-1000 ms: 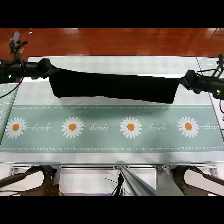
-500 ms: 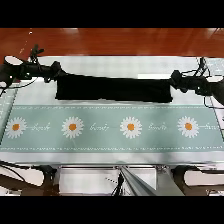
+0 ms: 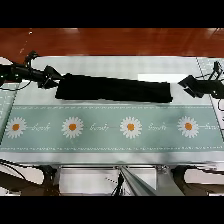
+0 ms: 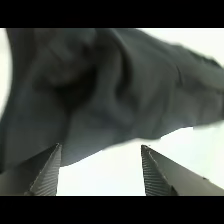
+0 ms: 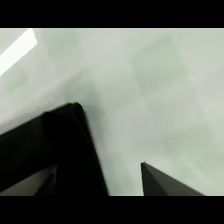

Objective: Fold the shirts.

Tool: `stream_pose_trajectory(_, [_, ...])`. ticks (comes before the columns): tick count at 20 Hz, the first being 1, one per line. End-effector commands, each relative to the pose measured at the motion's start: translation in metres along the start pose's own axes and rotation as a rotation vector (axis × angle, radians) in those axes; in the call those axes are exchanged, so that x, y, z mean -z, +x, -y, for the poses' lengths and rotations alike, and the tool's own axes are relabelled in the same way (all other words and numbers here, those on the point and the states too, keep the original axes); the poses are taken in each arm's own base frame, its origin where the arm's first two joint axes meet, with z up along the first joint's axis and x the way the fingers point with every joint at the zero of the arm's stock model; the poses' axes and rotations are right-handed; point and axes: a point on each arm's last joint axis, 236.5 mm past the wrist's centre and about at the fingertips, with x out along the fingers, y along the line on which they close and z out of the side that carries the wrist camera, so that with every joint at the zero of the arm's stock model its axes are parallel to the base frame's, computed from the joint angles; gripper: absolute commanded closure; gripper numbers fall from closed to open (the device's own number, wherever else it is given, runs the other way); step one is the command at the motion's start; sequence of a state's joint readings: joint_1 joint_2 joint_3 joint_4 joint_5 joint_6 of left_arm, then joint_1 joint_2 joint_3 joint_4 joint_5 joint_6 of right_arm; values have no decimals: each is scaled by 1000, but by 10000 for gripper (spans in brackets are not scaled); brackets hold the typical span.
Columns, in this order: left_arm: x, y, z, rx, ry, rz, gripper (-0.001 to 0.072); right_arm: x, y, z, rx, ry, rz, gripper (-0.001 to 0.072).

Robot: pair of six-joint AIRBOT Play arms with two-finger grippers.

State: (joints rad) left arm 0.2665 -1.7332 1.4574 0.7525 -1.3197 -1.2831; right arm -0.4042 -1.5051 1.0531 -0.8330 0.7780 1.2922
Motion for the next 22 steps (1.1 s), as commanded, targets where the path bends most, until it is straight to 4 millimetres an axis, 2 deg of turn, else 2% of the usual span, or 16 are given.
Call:
stream_pose_trajectory(1, [15, -6, 19, 18, 36, -52, 128, 25, 13, -4, -73, 100, -116, 121])
stream_pose_trajectory(6, [36, 14, 65, 30, 143, -107, 128, 43, 72, -48, -160, 210, -118, 121])
stream_pose_trajectory(8, [46, 26, 79, 35, 177, -139, 127, 47, 86, -67, -180, 221, -97, 136])
stream_pose_trajectory(9, [50, 32, 85, 37, 191, -150, 128, 46, 88, -74, -184, 191, -76, 332])
stream_pose_trajectory(10, [53, 37, 90, 37, 204, -155, 132, 42, 85, -81, -196, 176, -66, 565])
stream_pose_trajectory(11, [54, 40, 94, 38, 213, -157, 210, 38, 78, -90, -213, 160, -58, 644])
stream_pose_trajectory(12, [56, 44, 97, 38, 222, -158, 277, 31, 66, -100, -233, 129, -38, 691])
stream_pose_trajectory(14, [58, 53, 106, 37, 244, -155, 384, 17, 32, -121, -256, 15, 25, 691])
stream_pose_trajectory(16, [59, 67, 119, 36, 285, -135, 584, 12, -10, -146, -280, -101, 68, 691])
stream_pose_trajectory(19, [62, 96, 148, 37, 361, -89, 600, 24, -76, -178, -313, -205, 81, 692])
stream_pose_trajectory(20, [68, 106, 160, 41, 389, -81, 629, 31, -93, -183, -306, -228, 78, 692])
stream_pose_trajectory(22, [85, 132, 190, 56, 456, -67, 634, 53, -122, -186, -249, -290, 58, 691])
